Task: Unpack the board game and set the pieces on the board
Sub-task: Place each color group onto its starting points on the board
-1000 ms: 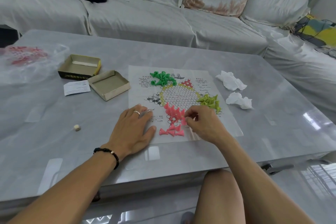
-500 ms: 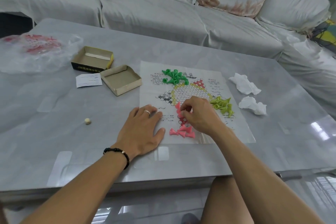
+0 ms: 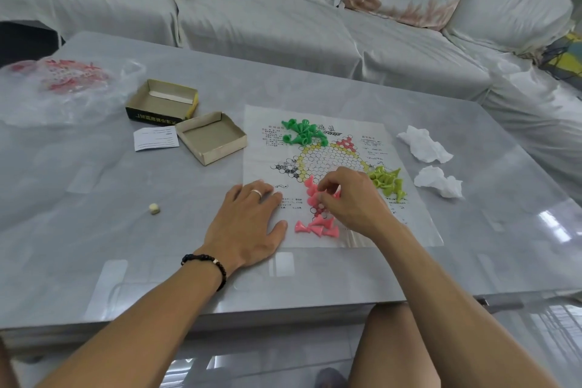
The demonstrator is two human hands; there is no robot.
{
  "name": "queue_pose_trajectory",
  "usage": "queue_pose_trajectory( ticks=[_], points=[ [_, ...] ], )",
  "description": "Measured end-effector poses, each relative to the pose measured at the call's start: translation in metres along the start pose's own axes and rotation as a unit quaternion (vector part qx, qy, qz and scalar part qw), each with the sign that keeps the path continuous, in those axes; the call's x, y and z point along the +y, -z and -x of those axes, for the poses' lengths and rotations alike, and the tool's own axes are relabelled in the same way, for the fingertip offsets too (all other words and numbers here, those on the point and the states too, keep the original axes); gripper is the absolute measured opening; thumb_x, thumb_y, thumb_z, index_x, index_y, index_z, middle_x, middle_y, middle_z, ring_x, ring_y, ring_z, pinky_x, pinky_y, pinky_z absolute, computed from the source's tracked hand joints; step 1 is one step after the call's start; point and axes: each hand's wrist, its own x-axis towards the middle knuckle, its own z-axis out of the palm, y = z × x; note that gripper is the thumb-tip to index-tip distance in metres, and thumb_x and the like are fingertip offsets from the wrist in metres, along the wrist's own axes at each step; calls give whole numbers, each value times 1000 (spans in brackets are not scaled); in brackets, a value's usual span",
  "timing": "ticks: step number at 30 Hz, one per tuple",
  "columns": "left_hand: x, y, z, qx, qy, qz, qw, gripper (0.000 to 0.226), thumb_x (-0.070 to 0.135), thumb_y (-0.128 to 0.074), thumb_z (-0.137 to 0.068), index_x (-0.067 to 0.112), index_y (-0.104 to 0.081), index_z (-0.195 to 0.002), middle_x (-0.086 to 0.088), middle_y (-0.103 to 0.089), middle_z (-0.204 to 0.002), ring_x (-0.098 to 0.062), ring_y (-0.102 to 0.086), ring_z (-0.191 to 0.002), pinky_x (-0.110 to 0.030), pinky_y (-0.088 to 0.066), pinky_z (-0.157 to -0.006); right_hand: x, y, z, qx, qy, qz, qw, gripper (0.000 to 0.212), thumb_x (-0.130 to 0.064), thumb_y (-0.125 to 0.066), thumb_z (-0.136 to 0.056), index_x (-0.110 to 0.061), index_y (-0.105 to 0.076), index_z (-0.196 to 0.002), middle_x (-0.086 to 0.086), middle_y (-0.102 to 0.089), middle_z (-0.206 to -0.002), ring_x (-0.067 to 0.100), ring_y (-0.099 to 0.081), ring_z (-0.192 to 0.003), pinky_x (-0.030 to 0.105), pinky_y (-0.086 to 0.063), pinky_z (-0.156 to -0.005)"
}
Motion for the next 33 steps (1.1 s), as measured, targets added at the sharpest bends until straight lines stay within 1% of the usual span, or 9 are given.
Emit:
queue_pose_trajectory(
  ticks=[4, 8, 14, 16, 19, 21, 24, 29, 33],
  points=[
    [0, 1, 1, -5, 1, -8, 1000, 60, 55, -29, -87, 24, -42, -137, 0, -38, -142, -18, -28, -136, -38, -14, -117, 5, 0, 19, -63, 29, 23, 997, 18, -23, -62, -88, -26, -73, -103, -7, -64, -98, 11, -59, -90, 36, -51, -80],
    [1, 1, 1, 1, 1, -4, 1000, 62, 56, -26, -85, 24, -45, -134, -1, -42, -140, -20, -30, -135, -39, -15, -116, 6, 0, 27, -91, 46, 64, 993, 22, -33, -64, -89, -30, -72, -109, -8, -63, -110, 13, -58, -97, 36, -50, -81],
    [1, 1, 2, 7, 1, 0, 1000, 59, 56, -30, -86, 24, -46, -133, 0, -43, -138, -20, -32, -134, -38, -15, -116, 1, -6, 25, -93, 55, 106, 988, 18, -28, -64, -89, -27, -73, -105, -6, -65, -108, 14, -58, -97, 30, -45, -74],
    [1, 1, 2, 5, 3, -1, 1000, 58, 55, -32, -86, 24, -45, -134, 0, -42, -140, -20, -31, -135, -37, -14, -117, 2, -5, 25, -69, 42, 59, 995, 18, -27, -63, -90, -23, -71, -106, -5, -60, -105, 11, -55, -93, 28, -43, -75],
    [0, 1, 1, 4, 2, -6, 1000, 59, 55, -32, -87, 24, -45, -135, 0, -41, -140, -19, -31, -135, -37, -14, -117, 6, 0, 26, 7, 4, -55, 998, 9, -18, -61, -87, -21, -67, -93, -8, -59, -92, -1, -50, -76, 23, -40, -70],
    [0, 0, 1, 1, 3, -9, 1000, 60, 56, -31, -86, 24, -44, -136, 0, -40, -141, -18, -30, -135, -37, -14, -117, 10, 3, 26, 41, -5, -81, 996, 17, -16, -57, -88, -24, -63, -101, -11, -60, -88, -4, -49, -69, 21, -39, -67],
    [1, 0, 1, 3, 2, -9, 1000, 61, 56, -29, -86, 25, -44, -136, 1, -40, -142, -18, -30, -135, -37, -14, -117, 12, 9, 26, 43, -13, -77, 996, 26, -17, -52, -93, -26, -62, -115, -12, -60, -90, -3, -50, -65, 20, -43, -66],
    [0, 0, 0, 6, 3, -3, 1000, 60, 55, -31, -86, 24, -44, -136, 1, -40, -142, -18, -30, -135, -37, -14, -117, 12, 11, 19, 49, -32, -87, 994, 9, -16, -63, -89, -23, -68, -93, -12, -67, -81, -2, -60, -75, 14, -45, -69],
    [0, 0, 0, 5, 3, -2, 1000, 59, 55, -31, -87, 25, -43, -136, 2, -39, -142, -17, -28, -135, -35, -13, -117, 8, 14, 16, 18, -30, -53, 998, 8, -15, -65, -88, -20, -72, -88, -13, -65, -75, -1, -57, -69, 14, -43, -63]
  ],
)
